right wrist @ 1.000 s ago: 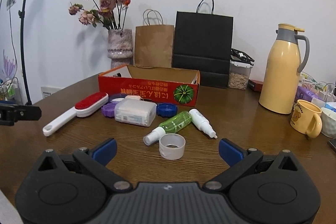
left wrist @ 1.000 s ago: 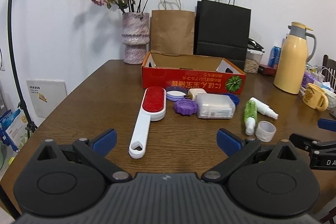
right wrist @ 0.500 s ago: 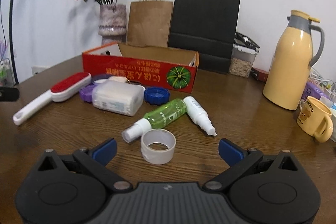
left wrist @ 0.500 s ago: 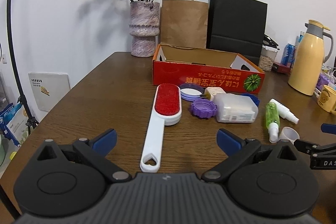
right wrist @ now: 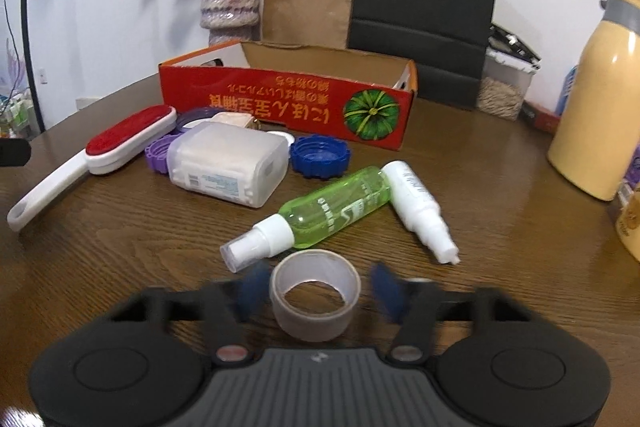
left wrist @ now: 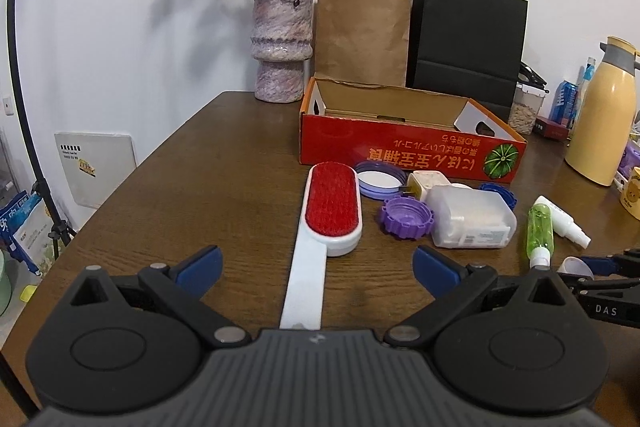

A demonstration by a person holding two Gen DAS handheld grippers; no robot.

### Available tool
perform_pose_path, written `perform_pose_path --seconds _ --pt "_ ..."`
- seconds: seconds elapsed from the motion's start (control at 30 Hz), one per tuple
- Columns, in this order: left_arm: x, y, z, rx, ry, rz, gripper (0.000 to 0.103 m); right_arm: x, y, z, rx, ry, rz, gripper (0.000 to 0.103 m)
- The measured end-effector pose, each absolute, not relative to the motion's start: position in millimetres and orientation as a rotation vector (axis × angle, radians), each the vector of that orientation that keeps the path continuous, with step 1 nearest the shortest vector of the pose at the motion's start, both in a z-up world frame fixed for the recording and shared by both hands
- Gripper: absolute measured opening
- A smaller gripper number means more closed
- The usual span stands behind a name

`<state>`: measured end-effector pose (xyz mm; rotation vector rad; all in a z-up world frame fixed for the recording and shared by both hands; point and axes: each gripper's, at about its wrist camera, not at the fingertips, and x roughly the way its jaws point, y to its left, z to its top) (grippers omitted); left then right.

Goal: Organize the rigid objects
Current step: 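Move the right tool to the clear tape roll while the left tool approaches the red lint roller, then grasp the clear tape roll with the right tool while the left tool grasps the lint roller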

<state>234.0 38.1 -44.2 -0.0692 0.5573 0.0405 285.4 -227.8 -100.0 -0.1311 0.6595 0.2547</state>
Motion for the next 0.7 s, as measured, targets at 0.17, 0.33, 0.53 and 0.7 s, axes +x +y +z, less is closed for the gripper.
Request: perform_pose_path --seconds 0.17,0.33,0.53,0.7 --pt "243.5 39.7 -42.6 -0.067 0.565 0.045 0.103 287.2 -232.4 -95.6 -0.108 0.630 0.259 0.043" --pt "256.0 40.6 -43.5 -0.067 0.589 0.053 0.103 292.1 -238.7 -87.4 -0.072 0.600 0.242 0.043" --pt "273.7 42.8 -42.2 -0.057 0.609 0.069 0.103 299.3 -239.8 -78.1 -0.066 0.568 0.243 0.042" --pt "291.5 42.3 -41.5 -0.048 0.625 0.089 0.103 308.5 -238.0 -70.3 -0.055 0.534 0.244 0.042"
